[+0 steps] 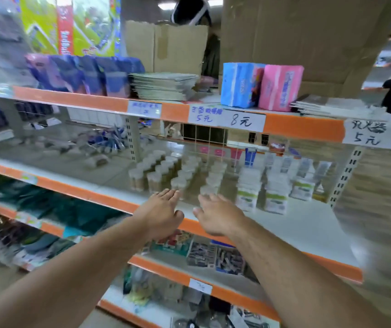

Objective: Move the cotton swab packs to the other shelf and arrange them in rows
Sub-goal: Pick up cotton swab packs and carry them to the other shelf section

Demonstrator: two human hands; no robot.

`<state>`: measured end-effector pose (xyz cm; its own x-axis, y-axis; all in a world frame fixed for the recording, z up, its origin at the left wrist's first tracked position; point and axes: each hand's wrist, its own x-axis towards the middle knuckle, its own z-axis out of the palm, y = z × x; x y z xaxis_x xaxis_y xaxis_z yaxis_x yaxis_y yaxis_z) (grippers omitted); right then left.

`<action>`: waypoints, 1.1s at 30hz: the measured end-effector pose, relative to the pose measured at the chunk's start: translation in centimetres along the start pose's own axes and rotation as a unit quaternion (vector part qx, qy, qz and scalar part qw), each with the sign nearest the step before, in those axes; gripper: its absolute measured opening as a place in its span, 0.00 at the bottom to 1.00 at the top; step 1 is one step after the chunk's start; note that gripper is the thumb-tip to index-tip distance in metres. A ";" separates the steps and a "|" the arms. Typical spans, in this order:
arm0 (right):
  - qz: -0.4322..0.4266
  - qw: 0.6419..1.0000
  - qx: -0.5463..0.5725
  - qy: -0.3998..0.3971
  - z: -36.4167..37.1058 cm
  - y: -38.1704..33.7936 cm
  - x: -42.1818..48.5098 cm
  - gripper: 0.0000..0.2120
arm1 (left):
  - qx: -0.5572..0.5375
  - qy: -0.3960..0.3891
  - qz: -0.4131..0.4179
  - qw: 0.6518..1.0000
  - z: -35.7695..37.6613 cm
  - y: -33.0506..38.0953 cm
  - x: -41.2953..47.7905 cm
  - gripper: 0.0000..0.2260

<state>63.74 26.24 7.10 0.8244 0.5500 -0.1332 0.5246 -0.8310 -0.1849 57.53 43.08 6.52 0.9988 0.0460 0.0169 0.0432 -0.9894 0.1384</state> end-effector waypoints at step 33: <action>-0.264 0.959 -0.103 0.000 5.6 -53.9 34.2 0.26 | 0.005 0.074 -0.248 0.966 -8.2 -56.0 -6.9 0.28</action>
<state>62.52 90.32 7.09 0.4319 0.8989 -0.0742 0.8999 -0.4350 -0.0310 48.05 99.33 6.77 0.8411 0.5331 0.0919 0.5165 -0.8419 0.1566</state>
